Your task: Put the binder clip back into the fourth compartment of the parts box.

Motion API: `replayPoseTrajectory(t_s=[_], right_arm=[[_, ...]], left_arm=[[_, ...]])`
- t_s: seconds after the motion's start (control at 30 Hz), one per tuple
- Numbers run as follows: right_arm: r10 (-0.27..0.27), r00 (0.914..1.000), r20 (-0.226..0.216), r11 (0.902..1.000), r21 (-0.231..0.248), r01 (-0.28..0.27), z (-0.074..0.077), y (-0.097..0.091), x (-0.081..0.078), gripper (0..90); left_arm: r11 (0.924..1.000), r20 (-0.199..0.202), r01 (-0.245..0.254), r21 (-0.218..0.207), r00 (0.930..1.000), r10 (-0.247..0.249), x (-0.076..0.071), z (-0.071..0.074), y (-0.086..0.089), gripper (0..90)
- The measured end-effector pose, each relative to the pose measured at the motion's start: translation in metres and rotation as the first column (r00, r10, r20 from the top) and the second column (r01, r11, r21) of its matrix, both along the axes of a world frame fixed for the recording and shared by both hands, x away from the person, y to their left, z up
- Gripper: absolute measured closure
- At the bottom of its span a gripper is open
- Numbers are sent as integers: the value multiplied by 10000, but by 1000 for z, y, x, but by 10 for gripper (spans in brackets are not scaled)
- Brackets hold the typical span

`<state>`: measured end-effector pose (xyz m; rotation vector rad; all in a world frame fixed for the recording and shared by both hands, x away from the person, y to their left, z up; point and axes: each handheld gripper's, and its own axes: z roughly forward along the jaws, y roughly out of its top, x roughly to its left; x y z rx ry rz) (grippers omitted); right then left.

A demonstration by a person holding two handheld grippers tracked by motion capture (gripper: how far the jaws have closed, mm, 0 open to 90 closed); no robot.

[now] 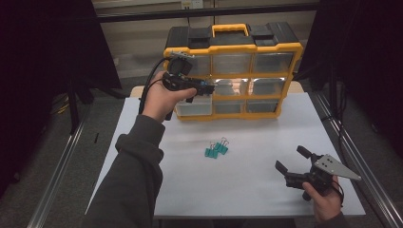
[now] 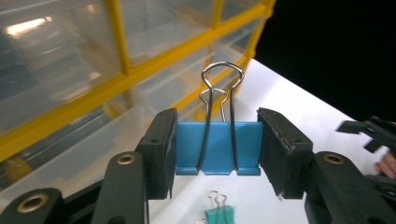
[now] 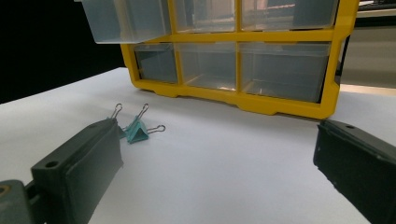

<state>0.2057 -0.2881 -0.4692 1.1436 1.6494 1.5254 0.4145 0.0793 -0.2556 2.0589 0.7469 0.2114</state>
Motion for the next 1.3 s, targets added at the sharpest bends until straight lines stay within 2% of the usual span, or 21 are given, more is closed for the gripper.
replayPoseTrajectory(t_s=[0.07, 0.13, 0.23, 0.3, 0.4, 0.43, 0.6, 0.63, 0.67, 0.7, 0.73, 0.8, 0.83, 0.87, 0.9, 0.97, 1.0, 1.07, 1.1, 1.13, 1.3], right_arm=[[79, 10000, -27, 9999, -115, -79, 0, -1, 0, 6], [107, 9999, 2, 9999, -132, -107, 0, -1, 0, 6], [-5, 10000, 22, 10000, 54, 5, 0, 0, 0, 6], [58, 10000, -24, 10000, 40, -57, 0, 0, 0, 6], [141, 9999, -14, 9998, -103, -141, 0, -1, 0, 6], [134, 9999, -30, 9999, -102, -134, 0, -2, 0, 6], [54, 10000, -27, 10000, 14, -54, 0, -1, 0, 6], [61, 10000, -28, 10000, 12, -61, 0, -1, 0, 6], [61, 10000, -28, 10000, 12, -61, 0, -1, 0, 6], [131, 9999, -43, 9999, 20, -131, 0, -1, 0, 6], [64, 10000, -9, 10000, 41, -64, 0, -1, 0, 6], [89, 10000, -18, 10000, -2, -89, 0, -2, 0, 6], [49, 10000, -9, 10000, 42, -49, 0, -2, 0, 6], [89, 10000, -11, 10000, -10, -89, 0, -2, 0, 6], [89, 10000, -11, 10000, -10, -89, 0, -2, 0, 6], [47, 10000, -17, 9999, 128, -47, 0, -1, 0, 6], [36, 10000, 6, 9999, 113, -36, 0, -1, 0, 6], [26, 10000, -15, 9999, 116, -26, 0, -1, 0, 6], [26, 10000, -15, 9999, 116, -26, 0, -1, 0, 6], [17, 10000, -19, 9999, 114, -17, 0, -1, 0, 6], [36, 10000, -50, 9999, 115, -35, 0, -1, 0, 6]], left_arm=[[9997, 65, -234, 36, 9997, 234, 3, -3, 1, 501], [9983, 153, -470, 332, 9988, 465, 8, -8, 4, 501], [9981, 130, -567, 234, 9983, 564, 11, -13, 7, 501], [9955, 114, -904, 266, 9959, 902, 15, -19, 9, 501], [9943, 182, -926, 530, 9956, 917, 21, -24, 11, 501], [9932, 183, -1131, 265, 9935, 1126, 21, -26, 9, 501], [9895, 250, -1409, 331, 9898, 1401, 27, -29, 8, 499], [9887, 350, -1486, 194, 9884, 1479, 28, -31, 8, 485], [9887, 350, -1486, 194, 9884, 1479, 28, -31, 8, 410], [9873, 285, -1588, 52, 9869, 1586, 29, -33, 8, 410], [9869, 226, -1604, 177, 9869, 1600, 30, -34, 8, 291], [9854, 209, -1701, 82, 9852, 1699, 28, -35, 7, 286], [9884, 170, -1509, 143, 9884, 1506, 27, -35, 8, 259], [9876, 173, -1569, 87, 9875, 1567, 26, -35, 7, 207], [9876, 155, -1564, 111, 9876, 1563, 24, -33, 8, 207], [9888, 169, -1492, -70, 9886, 1493, 19, -31, 7, 167], [9895, 111, -1402, -340, 9900, 1407, 13, -29, 6, 142], [9921, 201, -1236, -200, 9921, 1240, 10, -27, 7, 125], [9926, 212, -1150, -395, 9930, 1159, 6, -27, 6, 125], [9950, 222, -921, -397, 9954, 931, -3, -27, 4, 121], [9978, 294, -484, -456, 9983, 497, -18, -30, 0, 115]])
